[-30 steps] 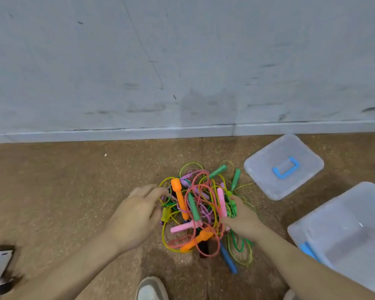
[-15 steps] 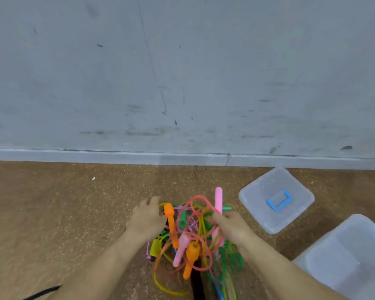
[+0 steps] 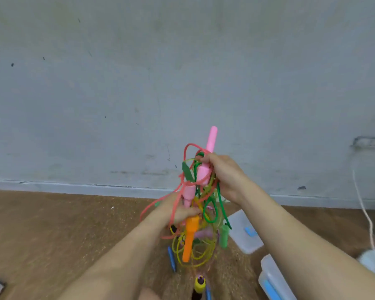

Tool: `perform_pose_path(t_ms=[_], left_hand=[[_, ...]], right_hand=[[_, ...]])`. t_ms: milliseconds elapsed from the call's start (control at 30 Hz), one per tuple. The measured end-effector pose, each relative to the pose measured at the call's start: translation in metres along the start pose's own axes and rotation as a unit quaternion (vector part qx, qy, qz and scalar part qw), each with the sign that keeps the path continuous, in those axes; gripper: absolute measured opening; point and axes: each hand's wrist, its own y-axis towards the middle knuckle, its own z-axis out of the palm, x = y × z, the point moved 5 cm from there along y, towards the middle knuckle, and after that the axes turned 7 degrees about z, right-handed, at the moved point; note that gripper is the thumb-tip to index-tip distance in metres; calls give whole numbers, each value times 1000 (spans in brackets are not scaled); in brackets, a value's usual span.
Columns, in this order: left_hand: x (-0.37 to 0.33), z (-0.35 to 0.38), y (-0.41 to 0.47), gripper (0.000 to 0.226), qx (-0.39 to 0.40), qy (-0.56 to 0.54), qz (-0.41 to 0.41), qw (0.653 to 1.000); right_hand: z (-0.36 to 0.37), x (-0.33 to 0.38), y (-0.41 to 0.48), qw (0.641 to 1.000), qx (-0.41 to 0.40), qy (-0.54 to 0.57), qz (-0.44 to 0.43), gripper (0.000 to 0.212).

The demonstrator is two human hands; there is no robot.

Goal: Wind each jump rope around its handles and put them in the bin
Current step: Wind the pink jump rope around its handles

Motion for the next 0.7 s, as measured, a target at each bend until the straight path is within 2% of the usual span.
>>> perform_pose_path(t_ms=[133, 200, 300, 367, 433, 500, 533, 567, 633, 700], left_hand=[[-10, -32, -17, 9, -127, 61, -20, 990], [-10, -37, -19, 11, -182, 81, -3, 980], [-13, -54, -18, 9, -251, 80, 18, 965], [-20, -71, -18, 7, -305, 18, 21, 952], [-15, -84, -13, 12, -368, -137, -36, 919], [-5, -92, -2, 15, -374, -345, -92, 856], [-2, -93, 5, 13, -358, -409, -98, 834], [-4, -91, 9, 11, -337, -441, -97, 826], [-15, -82, 10, 11, -303, -443, -85, 839], [-31, -67, 7, 20, -274, -422, -73, 861]], right_hand=[[-12, 4, -15, 1000, 15, 8, -5, 7], [-20, -1, -20, 1000, -1, -31, 0, 10], [-42, -6, -20, 991, -73, -114, -1, 14], [-54, -7, -17, 981, -125, -144, -17, 19], [-58, -10, -14, 976, -164, -137, -26, 16], [-58, -11, -15, 975, -192, -103, -35, 12], [-58, -11, -15, 975, -201, -89, -40, 15], [-59, -9, -16, 976, -201, -74, -47, 17], [-55, -3, -20, 983, -169, -35, -67, 22], [-44, 7, -24, 992, -100, 21, -80, 23]])
